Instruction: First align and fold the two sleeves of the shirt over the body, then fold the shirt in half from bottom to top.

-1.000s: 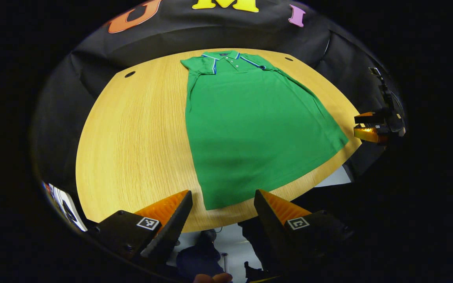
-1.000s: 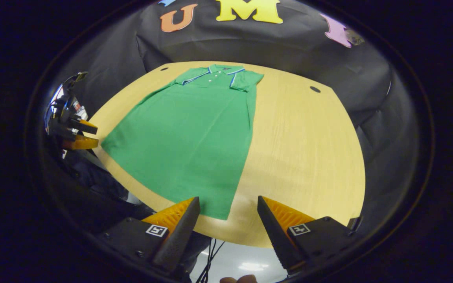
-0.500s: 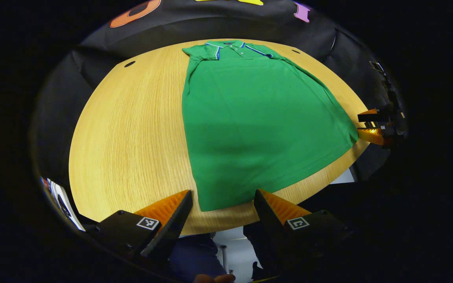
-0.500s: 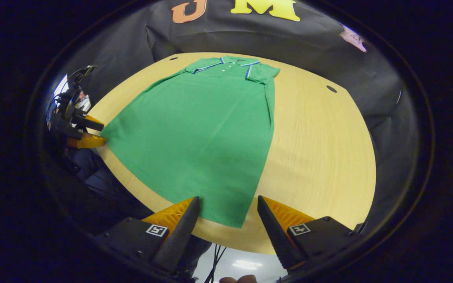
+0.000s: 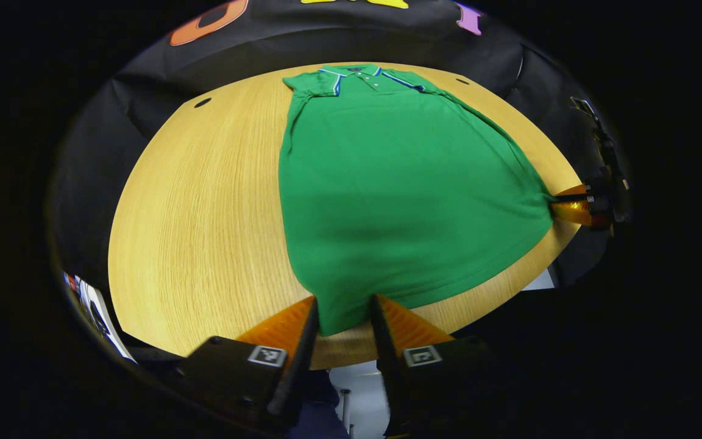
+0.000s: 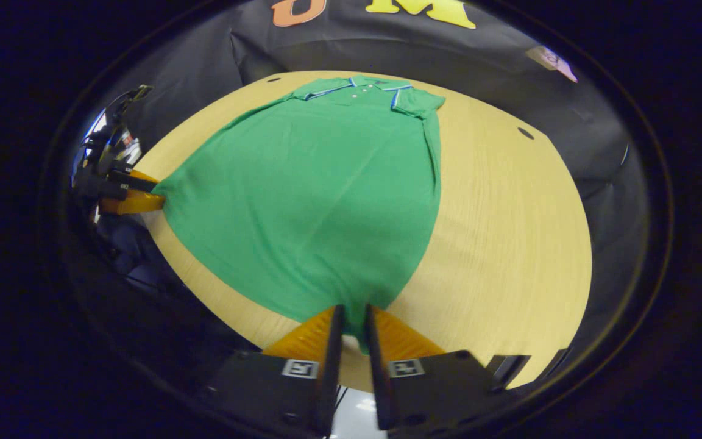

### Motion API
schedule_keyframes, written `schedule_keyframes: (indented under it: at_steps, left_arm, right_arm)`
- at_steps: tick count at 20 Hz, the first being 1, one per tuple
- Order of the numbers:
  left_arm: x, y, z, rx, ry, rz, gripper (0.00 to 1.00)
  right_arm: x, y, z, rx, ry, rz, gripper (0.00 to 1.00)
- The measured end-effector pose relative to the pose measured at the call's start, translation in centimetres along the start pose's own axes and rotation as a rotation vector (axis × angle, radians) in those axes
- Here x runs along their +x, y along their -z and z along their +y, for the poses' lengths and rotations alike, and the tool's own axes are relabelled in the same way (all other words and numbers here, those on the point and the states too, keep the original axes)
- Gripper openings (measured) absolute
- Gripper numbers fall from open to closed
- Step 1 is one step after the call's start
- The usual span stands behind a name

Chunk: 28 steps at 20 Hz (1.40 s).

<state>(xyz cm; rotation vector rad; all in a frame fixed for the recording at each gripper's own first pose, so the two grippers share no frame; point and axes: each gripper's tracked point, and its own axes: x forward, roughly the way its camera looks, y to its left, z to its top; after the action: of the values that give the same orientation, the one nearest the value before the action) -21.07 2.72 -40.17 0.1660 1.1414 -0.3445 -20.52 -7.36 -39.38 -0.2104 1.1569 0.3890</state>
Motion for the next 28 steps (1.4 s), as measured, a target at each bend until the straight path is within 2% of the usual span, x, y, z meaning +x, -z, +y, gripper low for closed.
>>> schedule_keyframes:
  at_steps: [1,2,4,7,8,10,17,22,24,28]
  left_arm:
    - [0.3,-0.2,0.1,-0.013,-0.001,-0.003,0.38]
    - [0.2,-0.4,0.2,-0.026,0.006,-0.001,0.19]
    - [0.0,-0.9,-0.4,-0.059,0.055,-0.010,0.08]
    - [-0.9,-2.7,0.0,-0.064,0.062,-0.054,0.05]
    - [-1.2,-3.7,0.1,-0.062,0.065,-0.074,0.05]
    - [-1.8,-5.6,0.3,-0.030,0.069,-0.125,0.05]
    - [-3.5,-11.1,1.3,-0.025,0.082,-0.221,0.05]
    - [-4.1,-15.7,2.8,-0.065,0.103,-0.295,0.05]
    - [-4.5,-17.7,2.9,-0.076,0.125,-0.323,0.05]
    - [-4.8,-21.5,4.1,-0.051,0.117,-0.370,0.05]
  right_arm:
    - [0.0,-0.1,0.0,0.014,-0.012,0.008,0.10]
    - [0.0,0.0,-0.2,0.033,-0.017,0.016,0.10]
    - [-0.2,-0.4,-0.8,0.105,-0.025,0.028,0.02]
    - [-0.8,-1.9,-1.5,0.148,-0.031,0.001,0.05]
    - [-1.2,-2.6,-1.6,0.153,-0.033,-0.012,0.00]
    - [-1.9,-4.3,-2.0,0.141,-0.038,-0.042,0.02]
    - [-4.7,-11.6,-4.3,0.178,-0.035,-0.177,0.00]
    - [-5.1,-15.0,-5.8,0.212,-0.021,-0.222,0.02]
    - [-5.4,-17.1,-6.6,0.213,-0.005,-0.252,0.00]
    - [-6.4,-22.0,-8.0,0.198,0.025,-0.324,0.02]
